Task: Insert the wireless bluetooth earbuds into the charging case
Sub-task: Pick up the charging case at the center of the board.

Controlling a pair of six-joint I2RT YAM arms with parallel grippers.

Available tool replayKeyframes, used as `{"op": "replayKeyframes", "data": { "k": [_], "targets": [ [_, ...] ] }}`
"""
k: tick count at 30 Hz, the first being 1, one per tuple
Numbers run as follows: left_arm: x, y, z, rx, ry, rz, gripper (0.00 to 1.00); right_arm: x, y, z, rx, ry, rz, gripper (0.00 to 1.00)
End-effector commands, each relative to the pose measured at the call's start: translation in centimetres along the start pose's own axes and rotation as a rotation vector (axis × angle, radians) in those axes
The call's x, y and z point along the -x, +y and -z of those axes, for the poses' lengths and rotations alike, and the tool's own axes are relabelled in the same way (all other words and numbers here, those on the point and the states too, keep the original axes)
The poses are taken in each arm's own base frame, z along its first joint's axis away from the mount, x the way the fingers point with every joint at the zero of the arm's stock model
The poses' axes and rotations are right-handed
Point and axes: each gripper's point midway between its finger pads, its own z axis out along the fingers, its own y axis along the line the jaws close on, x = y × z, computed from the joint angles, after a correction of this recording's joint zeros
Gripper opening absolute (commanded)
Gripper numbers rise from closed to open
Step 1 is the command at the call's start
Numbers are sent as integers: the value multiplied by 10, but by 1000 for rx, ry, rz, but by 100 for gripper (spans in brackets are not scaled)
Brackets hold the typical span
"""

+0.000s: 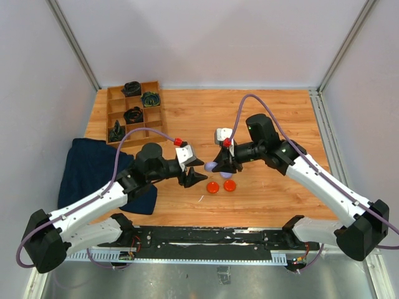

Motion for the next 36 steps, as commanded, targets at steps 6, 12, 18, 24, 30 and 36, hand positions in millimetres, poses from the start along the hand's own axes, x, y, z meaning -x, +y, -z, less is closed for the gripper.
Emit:
{"op": "replayKeyframes", "data": {
  "k": [6,12,18,24,30,36],
  "targets": [
    [27,-4,1,14,-221,6,60,22,6,14,-11,-69,-26,14],
    [34,-8,3,3,-299,26,59,29,8,17,-19,-94,-23,14],
    [42,-15,4,-32,-355,44,58,32,8,18,-19,-110,-16,14],
    [45,-19,1,-67,-367,66,53,37,9,18,-19,-126,-6,15],
    [46,-19,-1,-76,-372,84,45,38,10,17,-15,-127,-3,15],
    [49,-19,-3,-84,-381,93,39,41,11,17,-10,-130,6,15]
  ]
}}
